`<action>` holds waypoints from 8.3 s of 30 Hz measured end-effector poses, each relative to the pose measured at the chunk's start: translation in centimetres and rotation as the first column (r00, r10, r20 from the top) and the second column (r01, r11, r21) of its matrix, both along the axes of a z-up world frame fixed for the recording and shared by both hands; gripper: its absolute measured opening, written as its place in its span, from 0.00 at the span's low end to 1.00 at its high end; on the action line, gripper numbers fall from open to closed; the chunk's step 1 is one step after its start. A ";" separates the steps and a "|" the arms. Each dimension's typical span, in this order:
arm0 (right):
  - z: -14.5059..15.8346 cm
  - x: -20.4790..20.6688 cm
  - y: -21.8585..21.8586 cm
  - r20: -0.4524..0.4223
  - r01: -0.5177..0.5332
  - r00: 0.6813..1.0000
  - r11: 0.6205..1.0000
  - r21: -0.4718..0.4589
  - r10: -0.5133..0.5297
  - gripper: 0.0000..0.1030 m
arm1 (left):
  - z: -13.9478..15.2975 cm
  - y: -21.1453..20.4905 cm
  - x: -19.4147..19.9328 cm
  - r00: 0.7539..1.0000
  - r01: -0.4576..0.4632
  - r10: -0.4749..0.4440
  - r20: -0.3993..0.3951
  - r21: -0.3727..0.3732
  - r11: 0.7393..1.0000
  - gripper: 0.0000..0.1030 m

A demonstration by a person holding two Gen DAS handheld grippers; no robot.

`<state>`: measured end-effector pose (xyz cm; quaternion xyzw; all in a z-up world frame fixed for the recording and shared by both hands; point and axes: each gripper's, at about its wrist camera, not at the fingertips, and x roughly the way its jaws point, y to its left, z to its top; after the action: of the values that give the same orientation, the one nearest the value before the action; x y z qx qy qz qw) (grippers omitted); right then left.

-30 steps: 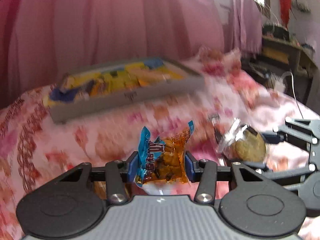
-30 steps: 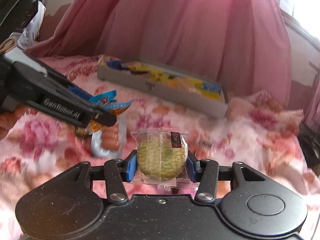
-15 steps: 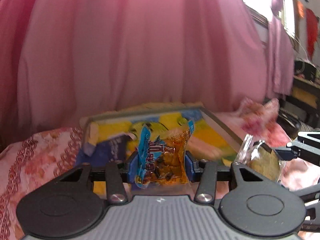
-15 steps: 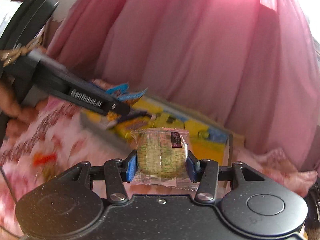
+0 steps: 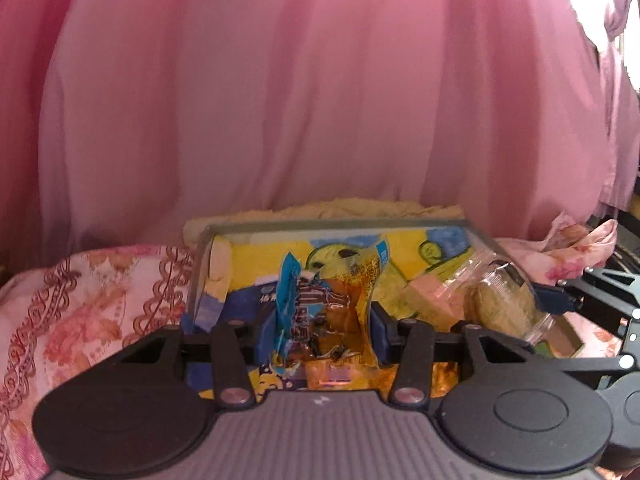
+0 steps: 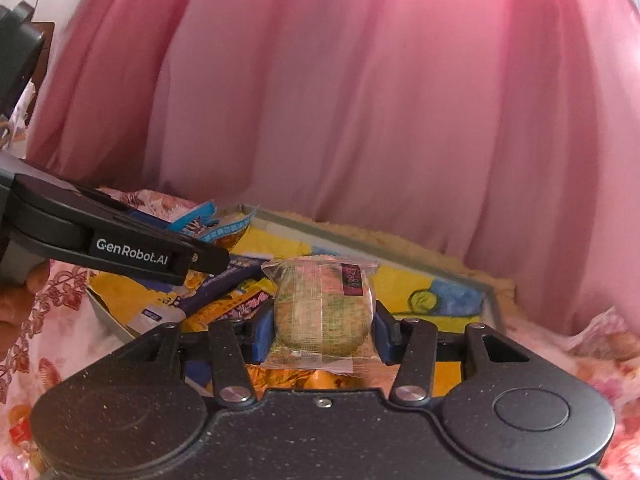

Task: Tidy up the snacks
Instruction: 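Lift both held snacks and carry them over the gray tray, then open both grippers to drop the snack bag and cracker into the tray, then withdraw both grippers from the tray back toward the remaining snacks, then grasp the sausage pack with the right gripper while the left approaches the quail-egg bag, then grasp the quail-egg bag with the left gripper while the right holds the sausage pack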

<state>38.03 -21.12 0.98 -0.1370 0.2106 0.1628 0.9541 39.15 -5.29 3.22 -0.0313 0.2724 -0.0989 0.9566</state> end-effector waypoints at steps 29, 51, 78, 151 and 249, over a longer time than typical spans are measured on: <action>-2.8 0.3 -1.1 -0.042 0.046 0.998 0.993 0.111 -0.042 0.77 | -2.3 1.6 1.5 0.991 -0.078 0.065 -0.118 -0.110 0.991 0.81; 5.3 -11.2 -6.7 0.164 0.164 0.961 0.938 0.307 -0.222 0.99 | 4.1 0.2 -8.6 0.967 -0.127 0.149 0.205 -0.116 0.985 1.00; 6.4 -27.7 -6.9 0.205 0.174 0.943 0.914 0.367 -0.261 0.99 | 5.0 2.2 -26.5 0.942 -0.197 0.214 0.258 -0.089 0.976 1.00; -9.5 -19.0 -1.8 -0.217 -0.030 0.975 0.997 0.077 0.046 0.98 | -9.1 2.5 -20.1 0.952 -0.262 0.239 -0.194 -0.102 0.960 1.00; -11.3 -30.2 -0.8 -0.261 0.054 0.965 0.997 0.050 -0.040 0.56 | -12.1 5.2 -26.3 0.969 -0.041 0.031 -0.244 -0.036 0.999 0.55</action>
<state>7.79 -21.95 -10.27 -0.0825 0.3321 0.1626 0.9255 12.84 -0.14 -8.87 -0.0677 0.3850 -0.0826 0.9167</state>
